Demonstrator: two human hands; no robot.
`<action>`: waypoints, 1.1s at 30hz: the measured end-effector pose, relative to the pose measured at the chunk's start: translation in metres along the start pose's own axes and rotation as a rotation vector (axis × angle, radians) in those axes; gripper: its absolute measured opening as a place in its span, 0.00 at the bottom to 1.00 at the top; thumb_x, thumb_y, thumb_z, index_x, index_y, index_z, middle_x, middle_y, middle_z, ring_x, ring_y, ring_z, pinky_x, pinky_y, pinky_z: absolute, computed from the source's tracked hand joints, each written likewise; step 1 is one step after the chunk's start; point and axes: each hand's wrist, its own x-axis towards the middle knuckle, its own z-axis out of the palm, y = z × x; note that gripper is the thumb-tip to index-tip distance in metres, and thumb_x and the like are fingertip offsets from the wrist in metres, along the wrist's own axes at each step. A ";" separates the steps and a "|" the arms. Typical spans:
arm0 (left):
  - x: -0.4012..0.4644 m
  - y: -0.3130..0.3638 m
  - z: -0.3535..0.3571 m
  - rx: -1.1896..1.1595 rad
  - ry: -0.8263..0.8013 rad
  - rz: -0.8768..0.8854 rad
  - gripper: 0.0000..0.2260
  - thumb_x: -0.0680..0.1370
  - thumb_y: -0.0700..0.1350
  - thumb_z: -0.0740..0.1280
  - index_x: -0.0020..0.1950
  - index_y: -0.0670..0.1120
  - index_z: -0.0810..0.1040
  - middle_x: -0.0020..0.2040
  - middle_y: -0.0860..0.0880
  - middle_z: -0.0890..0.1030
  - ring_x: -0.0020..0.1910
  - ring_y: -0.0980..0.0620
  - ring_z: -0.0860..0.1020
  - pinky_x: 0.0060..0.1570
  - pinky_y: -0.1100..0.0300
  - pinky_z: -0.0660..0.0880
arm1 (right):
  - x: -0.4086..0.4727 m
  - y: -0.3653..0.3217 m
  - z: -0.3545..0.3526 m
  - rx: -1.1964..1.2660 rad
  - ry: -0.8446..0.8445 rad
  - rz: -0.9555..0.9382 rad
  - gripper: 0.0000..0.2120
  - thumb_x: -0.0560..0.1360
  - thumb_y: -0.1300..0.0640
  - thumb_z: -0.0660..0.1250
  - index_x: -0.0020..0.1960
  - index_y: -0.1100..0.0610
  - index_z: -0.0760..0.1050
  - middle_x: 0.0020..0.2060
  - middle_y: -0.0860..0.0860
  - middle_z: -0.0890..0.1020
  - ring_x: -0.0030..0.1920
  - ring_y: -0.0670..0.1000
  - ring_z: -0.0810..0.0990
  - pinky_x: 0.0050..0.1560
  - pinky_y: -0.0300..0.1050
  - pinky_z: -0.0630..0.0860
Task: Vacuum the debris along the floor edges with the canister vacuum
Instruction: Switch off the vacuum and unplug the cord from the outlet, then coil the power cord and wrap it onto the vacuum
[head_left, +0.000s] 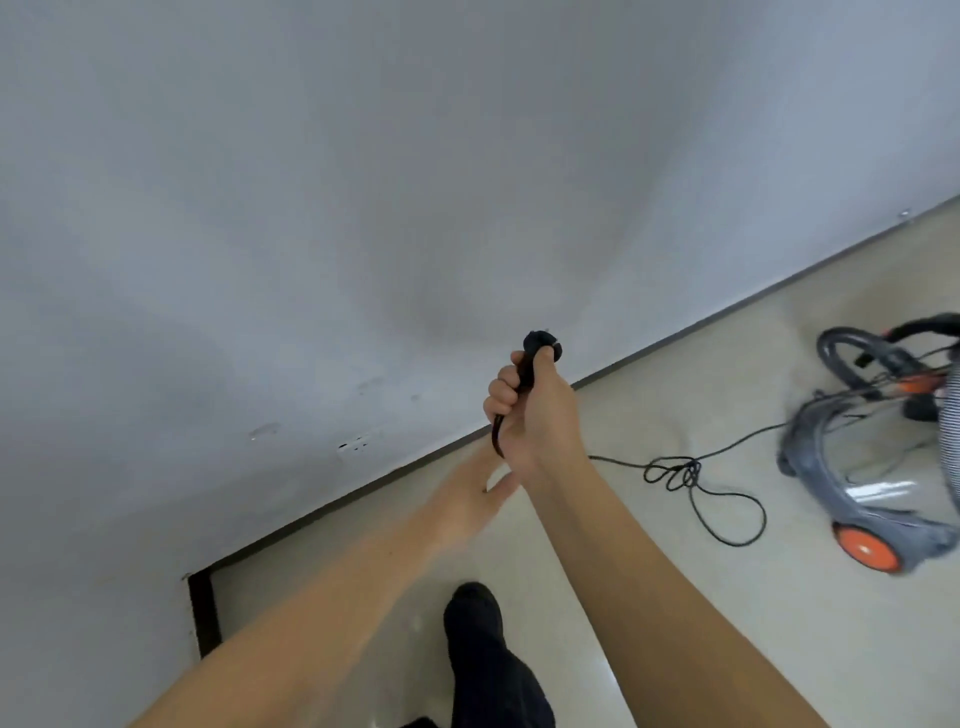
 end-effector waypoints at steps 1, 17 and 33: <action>-0.007 0.030 0.004 -0.002 0.016 -0.009 0.07 0.82 0.45 0.57 0.51 0.52 0.74 0.44 0.59 0.73 0.41 0.58 0.75 0.38 0.81 0.65 | -0.022 -0.024 0.005 0.049 -0.005 -0.009 0.17 0.83 0.51 0.51 0.42 0.59 0.68 0.21 0.47 0.68 0.19 0.45 0.64 0.19 0.35 0.62; -0.110 0.329 0.086 0.784 -0.128 0.804 0.12 0.82 0.52 0.51 0.47 0.47 0.68 0.33 0.53 0.67 0.36 0.47 0.71 0.40 0.54 0.69 | -0.292 -0.266 -0.169 -1.720 0.222 -0.493 0.12 0.80 0.54 0.59 0.60 0.50 0.76 0.69 0.48 0.69 0.72 0.54 0.62 0.72 0.53 0.59; -0.041 0.351 0.196 0.317 -0.008 0.434 0.18 0.78 0.51 0.64 0.32 0.46 0.64 0.28 0.51 0.65 0.28 0.55 0.63 0.29 0.66 0.59 | -0.407 -0.475 -0.394 0.389 0.304 -0.739 0.20 0.80 0.52 0.55 0.29 0.51 0.62 0.17 0.44 0.61 0.17 0.43 0.58 0.18 0.33 0.58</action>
